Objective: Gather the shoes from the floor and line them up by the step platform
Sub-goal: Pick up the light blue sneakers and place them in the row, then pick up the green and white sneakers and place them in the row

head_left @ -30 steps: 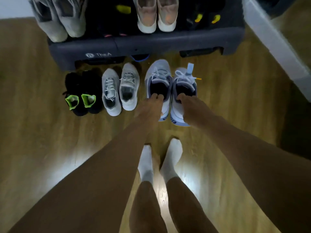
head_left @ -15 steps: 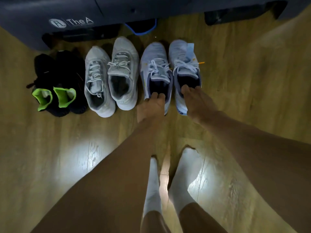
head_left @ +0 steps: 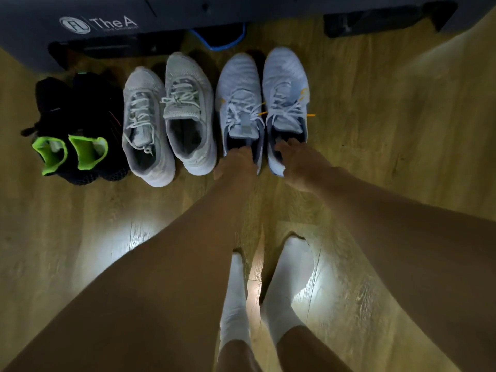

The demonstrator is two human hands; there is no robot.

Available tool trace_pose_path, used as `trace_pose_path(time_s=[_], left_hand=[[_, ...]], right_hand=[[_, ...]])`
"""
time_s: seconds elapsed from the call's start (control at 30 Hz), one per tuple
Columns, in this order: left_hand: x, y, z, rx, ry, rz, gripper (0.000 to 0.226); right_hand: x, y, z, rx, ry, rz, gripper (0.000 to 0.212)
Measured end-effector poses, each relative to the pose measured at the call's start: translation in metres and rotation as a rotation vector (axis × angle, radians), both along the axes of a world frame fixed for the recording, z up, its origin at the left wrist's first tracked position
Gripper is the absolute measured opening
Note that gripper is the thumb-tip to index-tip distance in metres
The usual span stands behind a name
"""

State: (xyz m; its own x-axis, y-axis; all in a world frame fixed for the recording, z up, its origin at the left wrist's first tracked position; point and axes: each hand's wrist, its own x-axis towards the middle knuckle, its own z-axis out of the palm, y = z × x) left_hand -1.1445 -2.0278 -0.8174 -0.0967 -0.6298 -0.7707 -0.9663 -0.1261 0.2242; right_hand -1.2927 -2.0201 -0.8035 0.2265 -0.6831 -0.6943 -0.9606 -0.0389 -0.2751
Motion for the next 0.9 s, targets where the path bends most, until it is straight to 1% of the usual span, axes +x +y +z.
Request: trace_pose_path(time_s=[0.07, 0.13, 0.2, 0.27, 0.33, 0.4, 0.5, 0.6, 0.7, 0.73, 0.8, 0.9], left_hand=[[-0.003, -0.005, 0.019, -0.012, 0.047, 0.026, 0.037], [-0.004, -0.012, 0.049, -0.061, 0.082, 0.017, 0.036], [-0.007, -0.021, 0.089, -0.115, 0.097, -0.024, 0.036], [-0.012, -0.031, 0.14, -0.163, 0.07, -0.102, 0.038], [-0.02, -0.043, 0.2, -0.227, 0.027, -0.162, 0.042], [-0.03, -0.054, 0.27, -0.34, 0.015, -0.25, 0.039], [-0.046, -0.057, 0.393, -0.464, 0.078, -0.379, 0.027], [-0.063, -0.049, 0.51, -0.612, 0.106, -0.494, 0.029], [-0.074, -0.035, 0.603, -0.722, 0.26, -0.489, 0.035], [-0.078, -0.032, 0.63, -0.74, 0.309, -0.517, 0.039], [-0.084, -0.026, 0.678, -0.759, 0.376, -0.606, 0.044], [-0.096, -0.015, 0.739, -0.778, 0.502, -0.748, 0.048]], right_hand=[[0.0, 0.0, 0.021, -0.039, -0.027, -0.064, 0.051], [0.002, -0.002, 0.052, -0.118, -0.053, -0.142, 0.046], [0.004, -0.006, 0.094, -0.193, -0.078, -0.195, 0.045], [0.003, -0.011, 0.146, -0.271, -0.076, -0.219, 0.046], [-0.001, -0.019, 0.204, -0.317, -0.069, -0.272, 0.051], [-0.008, -0.026, 0.271, -0.364, -0.065, -0.326, 0.054], [-0.022, -0.023, 0.385, -0.408, -0.064, -0.375, 0.056], [-0.042, -0.008, 0.503, -0.533, -0.051, -0.457, 0.055], [-0.059, 0.023, 0.606, -0.638, -0.012, -0.524, 0.058], [-0.062, 0.035, 0.635, -0.682, 0.014, -0.547, 0.059], [-0.062, 0.059, 0.686, -0.774, 0.084, -0.59, 0.058], [-0.059, 0.097, 0.743, -0.868, 0.196, -0.697, 0.055]])
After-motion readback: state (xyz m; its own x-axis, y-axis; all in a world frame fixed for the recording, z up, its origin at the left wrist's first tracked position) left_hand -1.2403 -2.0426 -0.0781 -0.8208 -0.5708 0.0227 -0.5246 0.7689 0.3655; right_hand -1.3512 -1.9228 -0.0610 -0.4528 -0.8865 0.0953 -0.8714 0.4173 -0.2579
